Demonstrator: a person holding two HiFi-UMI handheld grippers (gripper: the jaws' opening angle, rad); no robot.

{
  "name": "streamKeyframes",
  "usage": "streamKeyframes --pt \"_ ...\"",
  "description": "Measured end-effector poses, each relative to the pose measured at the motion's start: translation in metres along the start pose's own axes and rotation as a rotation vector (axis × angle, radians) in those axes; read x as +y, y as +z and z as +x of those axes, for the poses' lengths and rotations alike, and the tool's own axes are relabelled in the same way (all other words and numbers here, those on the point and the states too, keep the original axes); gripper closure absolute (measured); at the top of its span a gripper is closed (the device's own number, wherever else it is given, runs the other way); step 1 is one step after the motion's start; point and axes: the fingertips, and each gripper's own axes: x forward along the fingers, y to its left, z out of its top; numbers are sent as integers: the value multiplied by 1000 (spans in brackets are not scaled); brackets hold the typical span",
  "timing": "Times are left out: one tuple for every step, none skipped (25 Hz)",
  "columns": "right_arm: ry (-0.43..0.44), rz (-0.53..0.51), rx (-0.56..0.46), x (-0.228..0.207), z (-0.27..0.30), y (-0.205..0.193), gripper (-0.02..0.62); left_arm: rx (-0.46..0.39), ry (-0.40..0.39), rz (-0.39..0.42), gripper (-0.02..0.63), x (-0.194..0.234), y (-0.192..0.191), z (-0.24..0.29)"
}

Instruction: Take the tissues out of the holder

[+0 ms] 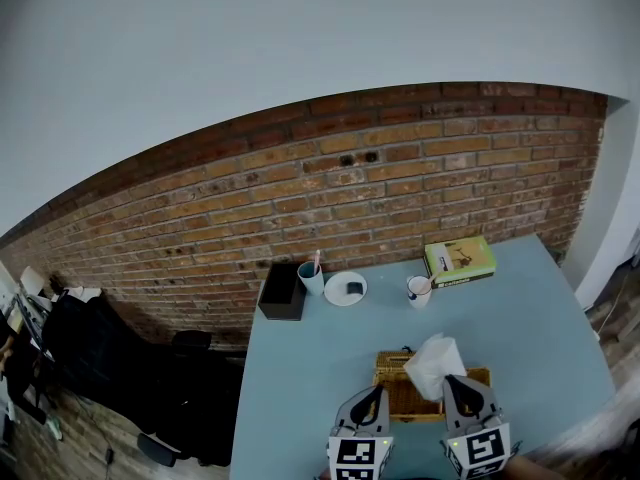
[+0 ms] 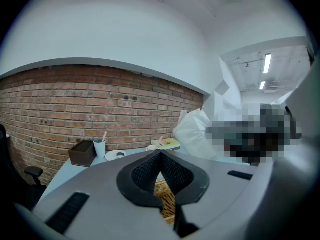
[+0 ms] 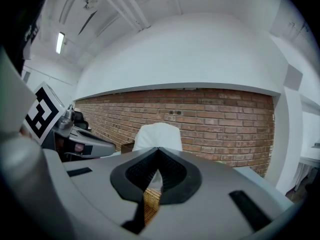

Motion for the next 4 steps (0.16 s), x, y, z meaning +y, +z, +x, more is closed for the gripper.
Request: streamKeyframes --pt "3 -3 3 0 1 -1 592 3 -1 3 611 1 0 1" --pt "5 -2 4 1 3 -2 592 6 -2 7 611 1 -1 2" --pt "7 -1 3 1 4 -3 592 9 -2 9 611 2 -2 4" --pt "9 -1 3 1 5 -3 592 12 -3 11 611 2 -2 5"
